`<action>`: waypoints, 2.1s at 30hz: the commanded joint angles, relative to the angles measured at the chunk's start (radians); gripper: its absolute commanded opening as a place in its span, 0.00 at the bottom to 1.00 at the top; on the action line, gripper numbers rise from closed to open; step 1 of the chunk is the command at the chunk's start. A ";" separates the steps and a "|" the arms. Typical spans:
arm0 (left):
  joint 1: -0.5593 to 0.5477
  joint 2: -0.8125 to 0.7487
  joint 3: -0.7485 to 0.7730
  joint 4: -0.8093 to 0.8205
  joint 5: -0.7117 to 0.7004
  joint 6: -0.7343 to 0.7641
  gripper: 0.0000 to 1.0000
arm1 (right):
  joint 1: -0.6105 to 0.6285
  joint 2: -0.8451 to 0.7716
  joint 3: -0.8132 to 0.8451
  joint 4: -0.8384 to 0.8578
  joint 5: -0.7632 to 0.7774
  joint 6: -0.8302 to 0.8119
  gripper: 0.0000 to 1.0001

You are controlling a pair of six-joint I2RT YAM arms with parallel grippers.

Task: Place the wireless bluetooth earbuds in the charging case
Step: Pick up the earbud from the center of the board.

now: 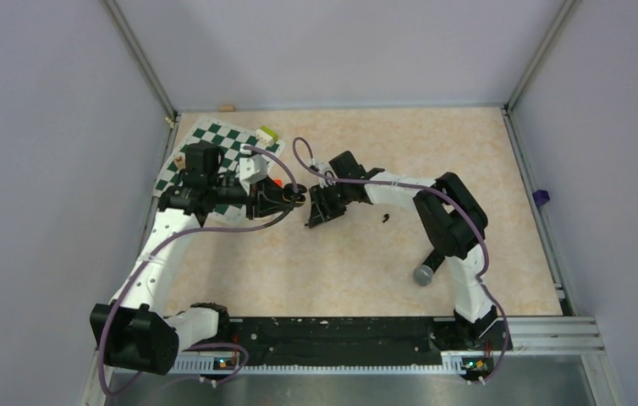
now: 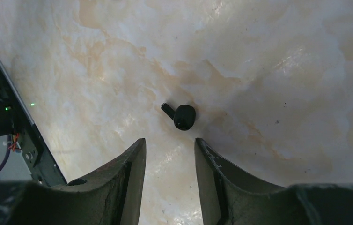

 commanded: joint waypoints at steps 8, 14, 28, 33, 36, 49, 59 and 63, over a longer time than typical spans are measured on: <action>0.005 -0.015 -0.013 0.027 0.023 0.017 0.00 | 0.022 0.074 0.071 0.015 0.086 0.016 0.43; 0.005 -0.016 -0.018 0.028 0.022 0.023 0.00 | 0.037 0.104 0.102 -0.014 0.109 -0.016 0.39; 0.004 -0.010 -0.023 0.021 0.024 0.042 0.00 | 0.095 0.125 0.153 -0.137 0.222 -0.141 0.38; 0.005 -0.010 -0.025 0.020 0.027 0.044 0.00 | 0.098 0.095 0.154 -0.176 0.282 -0.183 0.38; 0.004 -0.010 -0.026 0.020 0.032 0.045 0.00 | 0.099 0.074 0.138 -0.180 0.311 -0.202 0.38; 0.004 -0.019 -0.028 0.018 0.032 0.043 0.00 | 0.098 0.077 0.138 -0.215 0.297 -0.222 0.35; 0.004 -0.012 -0.027 0.017 0.038 0.043 0.00 | 0.096 0.073 0.133 -0.264 0.289 -0.276 0.38; 0.004 -0.016 -0.028 0.017 0.038 0.044 0.00 | 0.096 0.101 0.142 -0.251 0.243 -0.258 0.34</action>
